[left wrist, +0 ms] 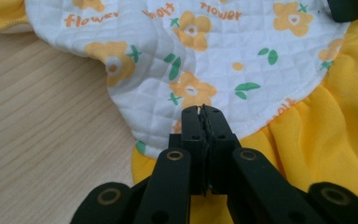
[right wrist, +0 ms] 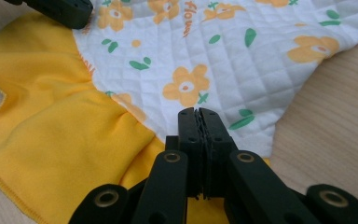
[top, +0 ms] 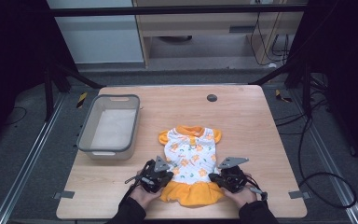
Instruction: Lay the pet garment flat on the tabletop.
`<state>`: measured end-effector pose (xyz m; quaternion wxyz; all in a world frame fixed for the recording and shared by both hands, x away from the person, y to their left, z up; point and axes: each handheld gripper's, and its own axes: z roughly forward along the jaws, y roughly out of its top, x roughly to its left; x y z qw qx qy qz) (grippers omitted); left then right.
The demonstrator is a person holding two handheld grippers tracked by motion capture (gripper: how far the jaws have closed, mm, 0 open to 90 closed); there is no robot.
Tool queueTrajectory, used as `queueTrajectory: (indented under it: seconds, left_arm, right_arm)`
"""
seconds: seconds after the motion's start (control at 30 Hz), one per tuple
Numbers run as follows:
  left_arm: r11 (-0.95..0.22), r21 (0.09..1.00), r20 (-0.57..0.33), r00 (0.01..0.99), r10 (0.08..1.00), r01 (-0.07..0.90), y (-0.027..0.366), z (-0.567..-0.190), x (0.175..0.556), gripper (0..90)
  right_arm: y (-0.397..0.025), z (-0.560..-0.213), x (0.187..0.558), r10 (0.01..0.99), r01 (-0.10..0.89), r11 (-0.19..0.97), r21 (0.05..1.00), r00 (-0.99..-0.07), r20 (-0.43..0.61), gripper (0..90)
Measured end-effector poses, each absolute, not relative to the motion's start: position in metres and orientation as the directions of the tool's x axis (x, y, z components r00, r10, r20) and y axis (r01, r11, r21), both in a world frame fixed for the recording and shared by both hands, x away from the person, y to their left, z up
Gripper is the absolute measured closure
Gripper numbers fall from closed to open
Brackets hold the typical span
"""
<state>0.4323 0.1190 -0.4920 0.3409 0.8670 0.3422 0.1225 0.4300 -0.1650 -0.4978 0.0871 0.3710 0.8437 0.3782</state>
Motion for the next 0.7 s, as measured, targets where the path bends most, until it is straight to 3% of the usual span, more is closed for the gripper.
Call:
queueTrajectory:
  seconds: [0.43, 0.7]
  left_arm:
    - [-0.506, 0.718, -0.032, 0.749, 0.662, 0.478, 0.122, -0.475, 0.426, 85.3]
    - [-0.414, 0.797, 0.002, 0.684, 0.730, 0.440, 0.131, -0.441, 0.458, 88.7]
  right_arm:
    - [-0.168, -0.488, 0.423, 0.687, 0.531, 0.412, 0.740, -0.715, 0.130, 90.0]
    - [-0.166, -0.480, 0.423, 0.692, 0.498, 0.393, 0.773, -0.713, 0.107, 90.0]
